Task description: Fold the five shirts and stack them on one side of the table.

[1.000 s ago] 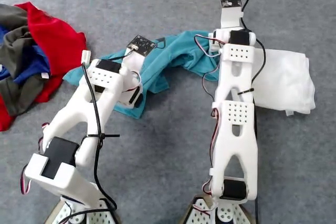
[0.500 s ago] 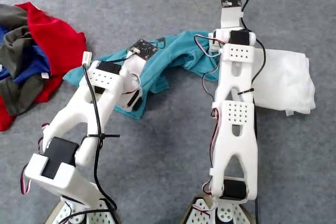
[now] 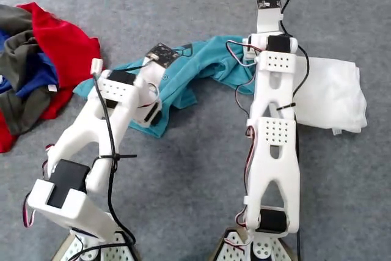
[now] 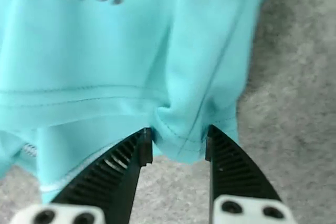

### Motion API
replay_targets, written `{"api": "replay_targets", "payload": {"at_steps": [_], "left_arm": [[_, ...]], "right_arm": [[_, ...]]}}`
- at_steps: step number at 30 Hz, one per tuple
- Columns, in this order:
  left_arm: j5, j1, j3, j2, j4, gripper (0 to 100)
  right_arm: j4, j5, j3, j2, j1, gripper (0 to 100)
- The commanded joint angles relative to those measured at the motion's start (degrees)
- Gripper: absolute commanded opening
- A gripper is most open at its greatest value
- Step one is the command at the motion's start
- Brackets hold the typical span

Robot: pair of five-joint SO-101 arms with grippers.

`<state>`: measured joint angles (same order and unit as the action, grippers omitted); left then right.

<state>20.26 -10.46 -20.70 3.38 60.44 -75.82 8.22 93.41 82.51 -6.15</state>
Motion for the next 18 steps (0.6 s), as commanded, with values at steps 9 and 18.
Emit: {"api": "replay_targets", "payload": {"at_steps": [9,18], "left_arm": [[-1.3,-1.0,4.8,6.2,0.4,19],[-8.1,-1.0,8.1,6.2,3.0,4]], "right_arm": [[1.0,0.5,2.1,-2.1,-0.2,1.5],[1.1,0.5,2.1,-2.1,-0.2,1.5]]}}
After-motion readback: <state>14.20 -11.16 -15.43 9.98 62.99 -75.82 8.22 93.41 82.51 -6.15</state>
